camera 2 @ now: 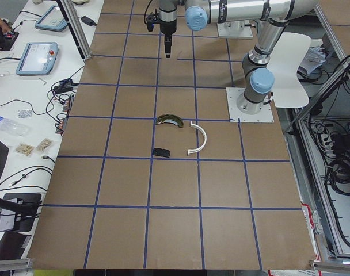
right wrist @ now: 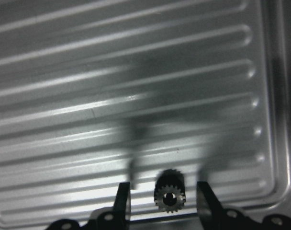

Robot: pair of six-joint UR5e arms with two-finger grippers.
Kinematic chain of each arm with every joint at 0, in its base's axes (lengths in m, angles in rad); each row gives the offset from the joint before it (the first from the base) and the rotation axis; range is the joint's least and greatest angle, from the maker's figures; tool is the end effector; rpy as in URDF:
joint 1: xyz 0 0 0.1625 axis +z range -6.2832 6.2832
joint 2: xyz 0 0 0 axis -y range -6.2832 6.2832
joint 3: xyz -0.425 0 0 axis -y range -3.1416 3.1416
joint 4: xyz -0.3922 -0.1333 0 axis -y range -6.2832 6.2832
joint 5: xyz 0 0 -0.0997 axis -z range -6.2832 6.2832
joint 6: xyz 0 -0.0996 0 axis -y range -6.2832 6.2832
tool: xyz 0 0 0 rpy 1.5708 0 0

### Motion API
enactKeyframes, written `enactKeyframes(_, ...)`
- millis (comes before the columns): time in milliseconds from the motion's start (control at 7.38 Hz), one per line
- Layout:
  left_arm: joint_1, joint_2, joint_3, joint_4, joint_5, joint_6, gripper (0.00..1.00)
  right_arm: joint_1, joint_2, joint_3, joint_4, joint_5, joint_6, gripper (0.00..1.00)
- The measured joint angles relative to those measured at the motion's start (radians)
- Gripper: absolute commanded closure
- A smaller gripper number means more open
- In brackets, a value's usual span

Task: Place bearing gear from tray to pile

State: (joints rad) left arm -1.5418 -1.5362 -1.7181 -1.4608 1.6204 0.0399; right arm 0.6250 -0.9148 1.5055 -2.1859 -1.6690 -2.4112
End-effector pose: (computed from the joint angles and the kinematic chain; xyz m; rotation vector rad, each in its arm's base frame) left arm -0.1146 -0.4780 0.4434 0.0170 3.0921 0.0068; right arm -0.4849 -0.5022 0.1842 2.0882 -2.3235 -0.1567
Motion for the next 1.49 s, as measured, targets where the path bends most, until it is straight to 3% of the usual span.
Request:
enactKeyframes(136, 0.0, -0.001, 0.002, 0.0, 0.0, 0.0, 0.0, 0.0, 0.001, 0.0, -0.001, 0.0, 0.0, 0.64)
enactKeyframes(407, 0.0, 0.001, -0.001, 0.0, 0.001, 0.0, 0.0, 0.0, 0.002, 0.001, 0.0, 0.0, -0.001, 0.97)
enactKeyframes(949, 0.0, -0.001, 0.002, 0.0, 0.0, -0.001, 0.0, 0.003, -0.018, -0.003, 0.007, -0.014, 0.055, 1.0)
enactKeyframes(1491, 0.0, 0.001, -0.001, 0.001, 0.0, 0.0, 0.0, 0.139, -0.169, 0.078, 0.079, -0.006, 0.554, 1.0)
